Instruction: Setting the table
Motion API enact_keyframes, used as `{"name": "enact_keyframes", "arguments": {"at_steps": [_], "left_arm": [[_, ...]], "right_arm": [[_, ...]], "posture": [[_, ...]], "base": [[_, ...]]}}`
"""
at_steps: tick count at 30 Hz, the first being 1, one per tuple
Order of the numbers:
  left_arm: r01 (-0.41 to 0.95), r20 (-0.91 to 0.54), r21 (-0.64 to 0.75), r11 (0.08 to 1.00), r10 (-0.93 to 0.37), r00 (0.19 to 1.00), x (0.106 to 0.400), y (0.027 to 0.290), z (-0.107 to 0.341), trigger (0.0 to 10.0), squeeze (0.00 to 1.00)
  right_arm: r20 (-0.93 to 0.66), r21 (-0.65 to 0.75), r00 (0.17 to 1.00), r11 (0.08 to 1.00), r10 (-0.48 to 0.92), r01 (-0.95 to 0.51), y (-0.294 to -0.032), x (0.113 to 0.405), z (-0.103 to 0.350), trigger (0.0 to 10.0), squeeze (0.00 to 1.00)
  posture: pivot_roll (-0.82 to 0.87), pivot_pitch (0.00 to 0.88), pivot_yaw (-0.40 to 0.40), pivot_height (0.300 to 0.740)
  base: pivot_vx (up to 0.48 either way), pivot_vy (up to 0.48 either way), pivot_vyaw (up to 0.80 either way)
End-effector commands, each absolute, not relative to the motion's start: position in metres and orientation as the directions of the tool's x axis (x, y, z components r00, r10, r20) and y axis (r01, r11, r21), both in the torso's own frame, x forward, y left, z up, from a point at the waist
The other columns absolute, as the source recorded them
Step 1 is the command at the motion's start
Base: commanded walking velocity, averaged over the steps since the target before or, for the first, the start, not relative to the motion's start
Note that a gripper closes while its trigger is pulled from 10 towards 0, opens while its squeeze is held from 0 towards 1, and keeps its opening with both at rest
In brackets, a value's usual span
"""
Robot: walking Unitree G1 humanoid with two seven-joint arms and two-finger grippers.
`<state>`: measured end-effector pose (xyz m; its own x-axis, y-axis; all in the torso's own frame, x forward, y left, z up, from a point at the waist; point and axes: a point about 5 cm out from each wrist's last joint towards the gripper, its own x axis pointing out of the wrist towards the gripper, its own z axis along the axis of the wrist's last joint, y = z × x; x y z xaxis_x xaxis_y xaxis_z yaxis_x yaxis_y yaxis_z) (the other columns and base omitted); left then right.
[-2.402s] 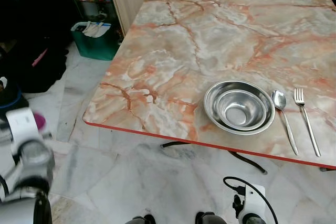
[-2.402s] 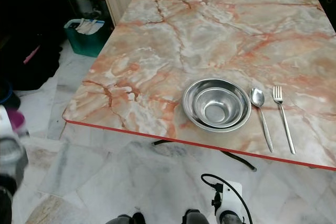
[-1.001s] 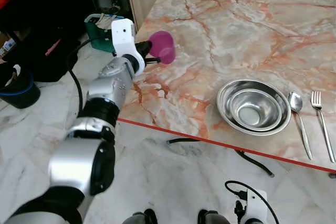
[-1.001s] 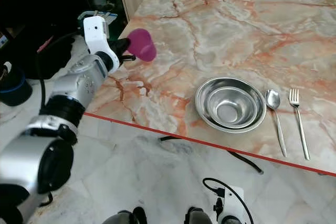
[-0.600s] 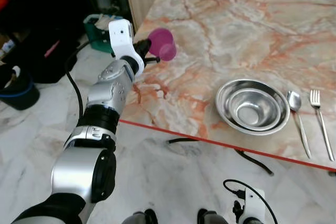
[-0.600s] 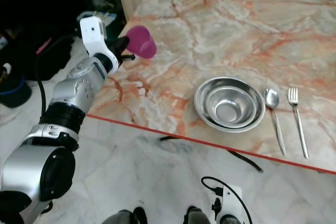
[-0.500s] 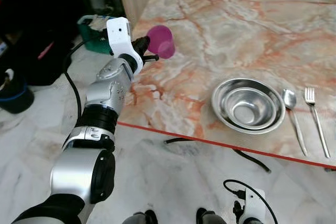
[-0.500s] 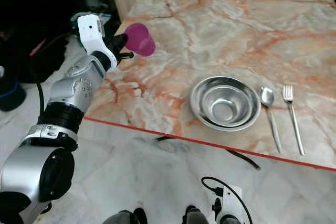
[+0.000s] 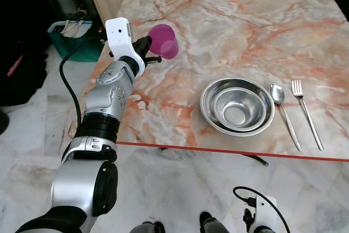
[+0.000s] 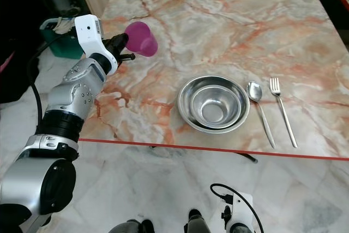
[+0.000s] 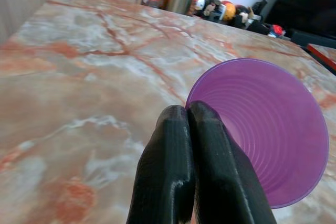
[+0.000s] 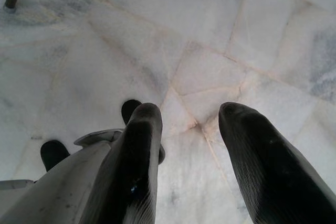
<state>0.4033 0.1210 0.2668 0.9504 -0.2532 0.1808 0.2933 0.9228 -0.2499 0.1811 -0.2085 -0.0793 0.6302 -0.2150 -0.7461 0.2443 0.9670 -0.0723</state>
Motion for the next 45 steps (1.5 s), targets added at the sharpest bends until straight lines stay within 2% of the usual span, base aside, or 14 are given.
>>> {"name": "enact_keyframes", "arguments": {"at_steps": [1,10,19,45], "left_arm": [[0.285,0.189,-0.246,0.926,-0.243,0.952,0.402,0.128,0.268,10.0,0.0],[0.262,0.188,-0.227,0.938,-0.221,0.957,0.401,0.134,0.267,10.0,0.0],[0.248,0.189,-0.228,0.941,-0.207,0.96,0.401,0.138,0.267,10.0,0.0],[0.19,0.151,-0.198,0.962,-0.162,0.975,0.403,0.151,0.263,10.0,0.0]], "right_arm": [[-0.773,-0.071,0.599,0.967,-0.209,0.245,-0.206,0.171,-0.085,10.0,0.0],[-0.773,-0.073,0.599,0.967,-0.209,0.243,-0.207,0.171,-0.085,10.0,0.0],[-0.764,-0.069,0.61,0.966,-0.211,0.248,-0.207,0.17,-0.084,10.0,0.0],[-0.767,-0.073,0.606,0.967,-0.21,0.242,-0.208,0.169,-0.085,10.0,0.0]], "posture": [[-0.11,0.192,0.074,0.74],[-0.11,0.193,0.072,0.74],[-0.1,0.196,0.069,0.74],[-0.1,0.197,0.065,0.74]], "base": [[0.0,0.0,-0.77],[0.0,-0.042,-0.77],[0.0,-0.452,0.0],[0.0,0.0,0.0]]}}
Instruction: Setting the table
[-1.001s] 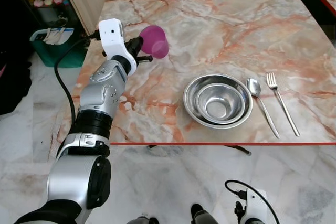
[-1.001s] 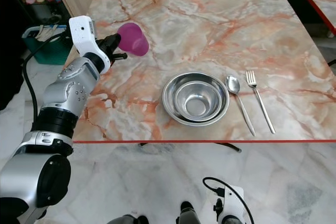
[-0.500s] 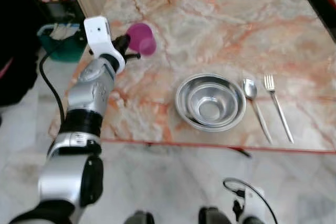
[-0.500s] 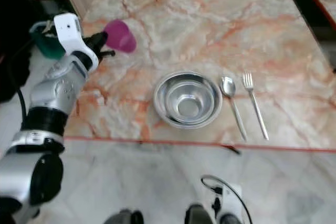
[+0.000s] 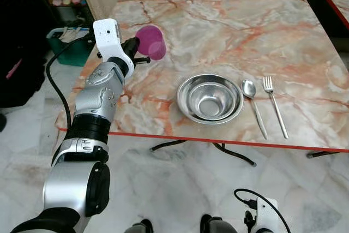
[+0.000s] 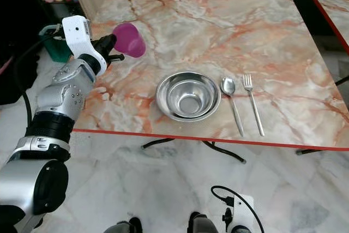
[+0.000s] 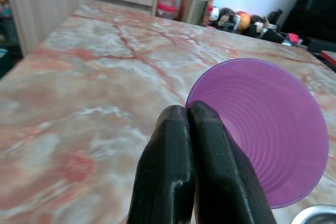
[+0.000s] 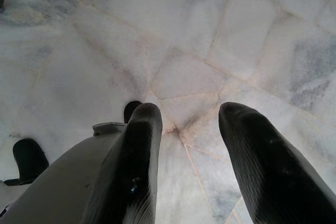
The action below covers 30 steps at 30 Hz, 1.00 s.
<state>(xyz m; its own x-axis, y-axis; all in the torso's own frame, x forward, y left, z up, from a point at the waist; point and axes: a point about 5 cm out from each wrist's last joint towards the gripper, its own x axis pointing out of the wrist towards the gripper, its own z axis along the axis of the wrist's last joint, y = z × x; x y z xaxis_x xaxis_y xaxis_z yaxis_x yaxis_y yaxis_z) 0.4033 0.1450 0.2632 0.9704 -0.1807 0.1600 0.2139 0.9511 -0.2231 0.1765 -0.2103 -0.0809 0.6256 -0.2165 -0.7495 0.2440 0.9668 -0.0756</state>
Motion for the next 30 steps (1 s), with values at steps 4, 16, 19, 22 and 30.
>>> {"name": "enact_keyframes", "arguments": {"at_steps": [4,16,19,22,30], "left_arm": [[0.188,0.139,-0.193,0.963,-0.163,0.977,0.4029,0.1511,0.2611,10.0,0.0],[0.179,0.129,-0.193,0.965,-0.156,0.979,0.4028,0.1523,0.2587,10.0,0.0],[0.181,0.131,-0.193,0.964,-0.158,0.979,0.4027,0.1521,0.2591,10.0,0.0],[0.182,0.132,-0.193,0.964,-0.158,0.979,0.4028,0.1521,0.2593,10.0,0.0],[0.187,0.136,-0.192,0.964,-0.162,0.977,0.4027,0.1517,0.2599,10.0,0.0]], "right_arm": [[-0.768,-0.074,0.606,0.968,-0.209,0.24,-0.208,0.1695,-0.0848,10.0,0.0],[-0.777,-0.074,0.595,0.969,-0.203,0.234,-0.2075,0.1687,-0.0857,10.0,0.0],[-0.77,-0.073,0.605,0.97,-0.203,0.232,-0.2076,0.1695,-0.085,10.0,0.0],[-0.772,-0.074,0.602,0.97,-0.204,0.233,-0.2076,0.1692,-0.0852,10.0,0.0],[-0.775,-0.073,0.598,0.969,-0.203,0.235,-0.2076,0.1689,-0.0855,10.0,0.0]], "posture": [[-0.1,0.197,0.065,0.74],[-0.1,0.198,0.065,0.74],[-0.1,0.198,0.065,0.74],[-0.1,0.198,0.065,0.74],[-0.1,0.198,0.063,0.74]], "base": [[0.0,0.0,0.0],[0.041,0.0,-0.18],[0.247,0.0,0.0],[0.252,0.0,0.0],[0.284,0.0,0.0]]}}
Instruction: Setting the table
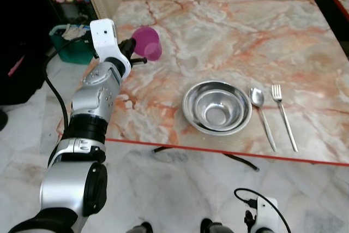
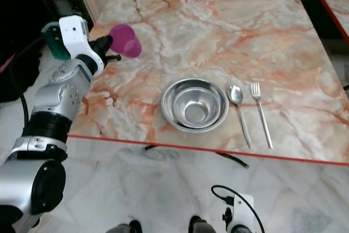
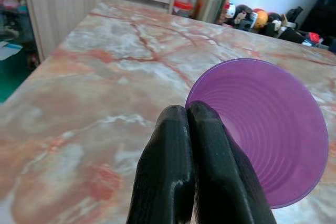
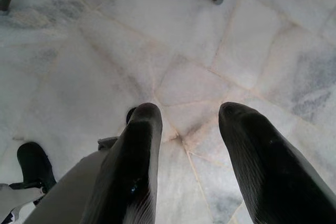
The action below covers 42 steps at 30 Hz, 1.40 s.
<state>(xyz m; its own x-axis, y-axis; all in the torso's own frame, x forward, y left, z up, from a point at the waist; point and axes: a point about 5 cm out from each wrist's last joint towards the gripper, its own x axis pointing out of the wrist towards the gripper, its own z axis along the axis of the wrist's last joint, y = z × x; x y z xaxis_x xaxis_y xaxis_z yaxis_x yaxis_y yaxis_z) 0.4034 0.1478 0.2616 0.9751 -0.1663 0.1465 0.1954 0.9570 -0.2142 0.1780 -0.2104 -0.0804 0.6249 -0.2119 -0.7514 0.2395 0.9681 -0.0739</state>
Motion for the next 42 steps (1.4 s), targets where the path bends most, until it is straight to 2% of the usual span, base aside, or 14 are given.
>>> {"name": "enact_keyframes", "arguments": {"at_steps": [1,6,16,22,26,31,33,42], "left_arm": [[0.187,0.137,-0.191,0.964,-0.163,0.977,0.403,0.152,0.26,10.0,0.0],[0.186,0.139,-0.193,0.963,-0.161,0.977,0.403,0.153,0.26,10.0,0.0],[0.192,0.147,-0.192,0.962,-0.165,0.975,0.402,0.153,0.261,10.0,0.0],[0.214,0.145,-0.189,0.958,-0.188,0.971,0.402,0.153,0.262,10.0,0.0],[0.242,0.11,-0.176,0.954,-0.225,0.968,0.4,0.156,0.264,10.0,0.0],[0.379,0.015,-0.057,0.924,-0.378,0.926,0.395,0.154,0.271,10.0,0.0],[0.42,-0.012,-0.055,0.906,-0.421,0.907,0.393,0.152,0.273,10.0,0.0],[0.476,-0.143,-0.011,0.879,-0.472,0.87,0.393,0.136,0.253,10.0,0.0]], "right_arm": [[-0.778,-0.072,0.595,0.969,-0.202,0.235,-0.208,0.169,-0.086,10.0,0.0],[-0.778,-0.069,0.596,0.97,-0.199,0.233,-0.207,0.169,-0.086,10.0,0.0],[-0.773,-0.077,0.601,0.971,-0.202,0.228,-0.208,0.169,-0.085,10.0,0.0],[-0.775,-0.077,0.6,0.971,-0.2,0.225,-0.208,0.169,-0.085,10.0,0.0],[-0.776,-0.076,0.598,0.971,-0.199,0.225,-0.207,0.169,-0.085,10.0,0.0],[-0.78,-0.075,0.594,0.972,-0.196,0.223,-0.207,0.169,-0.086,10.0,0.0],[-0.781,-0.074,0.593,0.972,-0.195,0.222,-0.207,0.169,-0.086,10.0,0.0],[-0.785,-0.067,0.59,0.973,-0.187,0.219,-0.206,0.169,-0.086,10.0,0.0]], "posture": [[-0.1,0.198,0.063,0.74],[-0.1,0.2,0.064,0.74],[-0.1,0.2,0.064,0.74],[-0.1,0.202,0.065,0.74],[-0.1,0.203,0.066,0.74],[-0.08,0.201,0.073,0.74],[-0.08,0.201,0.073,0.74],[-0.08,0.196,0.078,0.74]], "base": [[0.349,0.0,0.0],[0.364,0.0,-0.58],[0.365,0.0,0.0],[0.0,0.0,0.0],[0.0,0.0,0.0],[0.0,0.0,0.0],[0.0,0.0,0.0],[0.0,0.0,0.0]]}}
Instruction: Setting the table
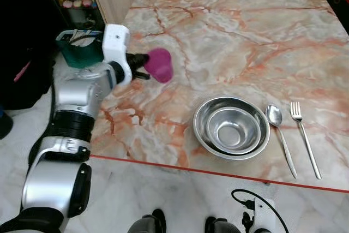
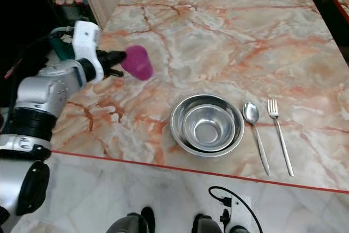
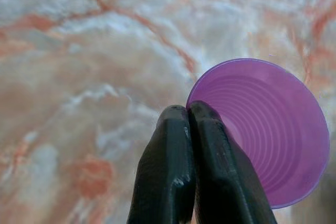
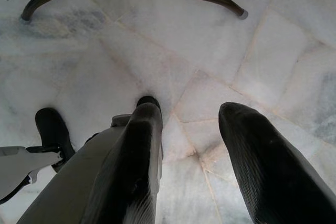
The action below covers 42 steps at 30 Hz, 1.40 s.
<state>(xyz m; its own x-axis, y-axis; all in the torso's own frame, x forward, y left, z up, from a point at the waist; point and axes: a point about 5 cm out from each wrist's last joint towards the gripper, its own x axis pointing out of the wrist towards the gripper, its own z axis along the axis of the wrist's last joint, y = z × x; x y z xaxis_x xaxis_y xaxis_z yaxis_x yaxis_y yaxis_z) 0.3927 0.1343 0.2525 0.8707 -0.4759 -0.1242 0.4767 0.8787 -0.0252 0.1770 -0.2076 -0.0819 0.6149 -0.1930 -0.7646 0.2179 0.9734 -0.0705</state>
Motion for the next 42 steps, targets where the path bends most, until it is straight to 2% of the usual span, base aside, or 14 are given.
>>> {"name": "enact_keyframes", "arguments": {"at_steps": [1,13,42], "left_arm": [[0.478,-0.156,-0.015,0.878,-0.474,0.867,0.395,0.132,0.25,10.0,0.0],[0.486,-0.214,-0.034,0.873,-0.481,0.85,0.398,0.12,0.246,10.0,0.0],[0.545,-0.295,-0.005,0.838,-0.523,0.8,0.395,0.119,0.243,10.0,0.0]], "right_arm": [[-0.786,-0.066,0.59,0.973,-0.186,0.219,-0.206,0.169,-0.086,10.0,0.0],[-0.79,-0.063,0.585,0.973,-0.183,0.22,-0.205,0.168,-0.087,10.0,0.0],[-0.794,-0.06,0.581,0.974,-0.18,0.22,-0.204,0.167,-0.087,10.0,0.0]], "posture": [[-0.08,0.196,0.078,0.74],[-0.08,0.194,0.083,0.74],[-0.07,0.196,0.091,0.74]], "base": [[0.0,0.0,0.0],[0.0,0.0,0.0],[0.0,0.0,0.0]]}}
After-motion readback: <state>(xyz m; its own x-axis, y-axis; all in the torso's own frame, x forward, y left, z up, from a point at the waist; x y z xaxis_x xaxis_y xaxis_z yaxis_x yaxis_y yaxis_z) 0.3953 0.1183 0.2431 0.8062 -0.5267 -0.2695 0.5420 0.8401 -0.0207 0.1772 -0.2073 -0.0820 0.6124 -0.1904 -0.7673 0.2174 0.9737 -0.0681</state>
